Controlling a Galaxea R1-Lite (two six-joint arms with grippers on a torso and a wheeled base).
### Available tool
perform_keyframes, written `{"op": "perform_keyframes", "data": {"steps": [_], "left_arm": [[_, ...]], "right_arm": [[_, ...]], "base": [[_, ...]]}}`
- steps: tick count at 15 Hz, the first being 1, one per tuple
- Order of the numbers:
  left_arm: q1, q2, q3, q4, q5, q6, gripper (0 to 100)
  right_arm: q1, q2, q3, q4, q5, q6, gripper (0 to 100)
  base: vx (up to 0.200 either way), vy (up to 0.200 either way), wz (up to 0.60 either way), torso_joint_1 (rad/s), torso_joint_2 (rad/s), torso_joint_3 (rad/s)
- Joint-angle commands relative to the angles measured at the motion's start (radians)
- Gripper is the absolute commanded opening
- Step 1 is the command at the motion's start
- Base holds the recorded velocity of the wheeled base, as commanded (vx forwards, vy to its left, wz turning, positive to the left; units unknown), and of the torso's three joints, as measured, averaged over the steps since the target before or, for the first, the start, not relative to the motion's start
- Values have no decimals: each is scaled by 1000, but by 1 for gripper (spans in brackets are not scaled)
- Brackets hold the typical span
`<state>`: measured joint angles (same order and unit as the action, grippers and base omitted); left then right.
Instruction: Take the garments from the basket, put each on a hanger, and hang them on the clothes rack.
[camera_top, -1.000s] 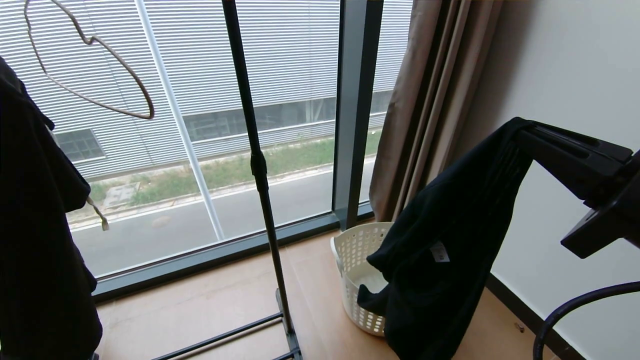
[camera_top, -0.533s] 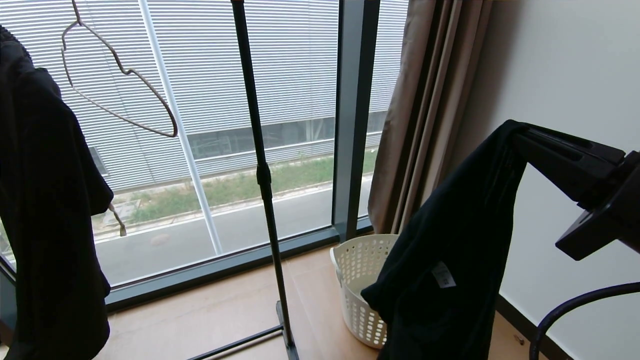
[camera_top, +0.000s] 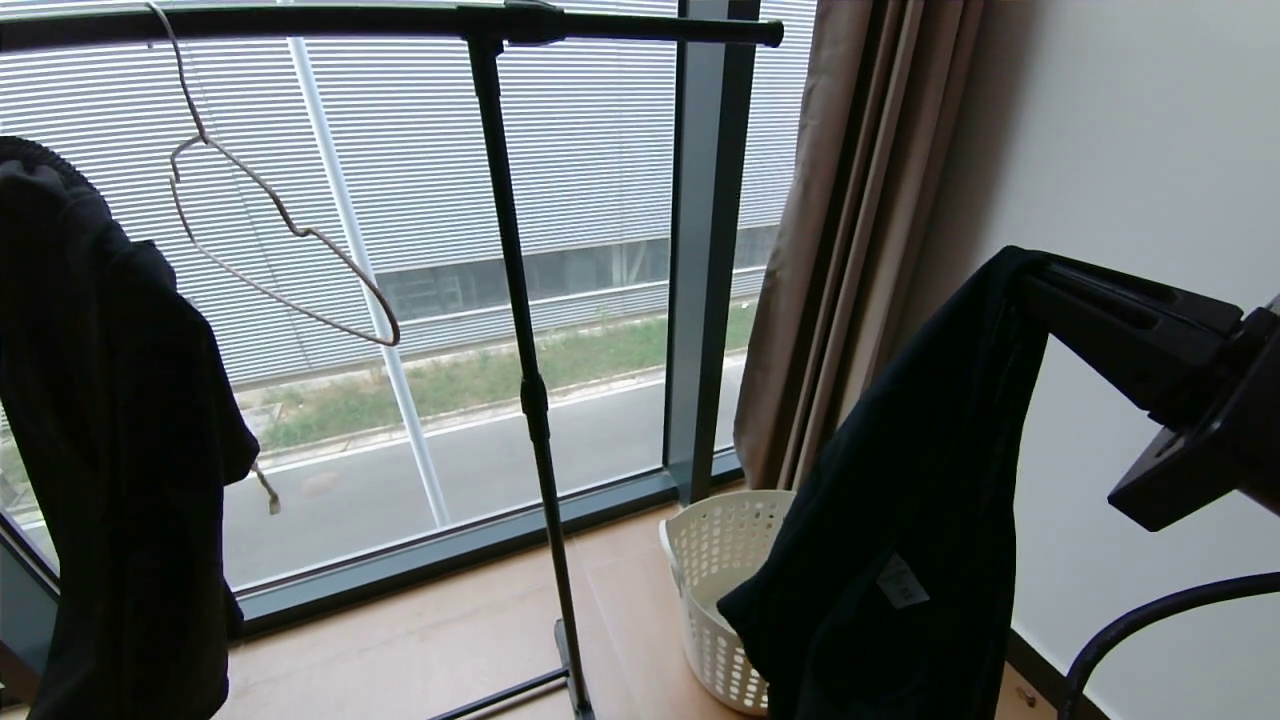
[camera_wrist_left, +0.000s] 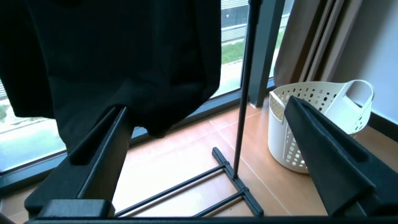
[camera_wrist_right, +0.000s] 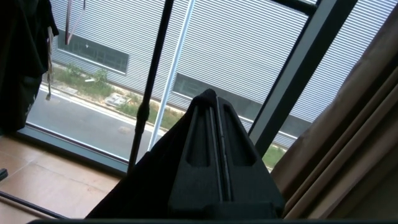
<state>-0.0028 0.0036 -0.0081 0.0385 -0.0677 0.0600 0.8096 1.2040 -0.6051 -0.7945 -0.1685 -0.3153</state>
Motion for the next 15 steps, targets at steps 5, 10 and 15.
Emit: {"op": "perform_keyframes", "data": {"steps": [5, 10, 15], "left_arm": [[0, -1, 0, 0, -1, 1, 100], [0, -1, 0, 0, 0, 0, 100], [1, -1, 0, 0, 0, 0, 100]], "right_arm": [[-3, 2, 1, 0, 1, -1, 0], [-6, 2, 1, 0, 1, -1, 0], [-76, 23, -12, -6, 18, 2, 0]], "base": [[0, 0, 0, 25, -108, -83], [-40, 0, 0, 1, -1, -1], [0, 0, 0, 17, -61, -49]]}}
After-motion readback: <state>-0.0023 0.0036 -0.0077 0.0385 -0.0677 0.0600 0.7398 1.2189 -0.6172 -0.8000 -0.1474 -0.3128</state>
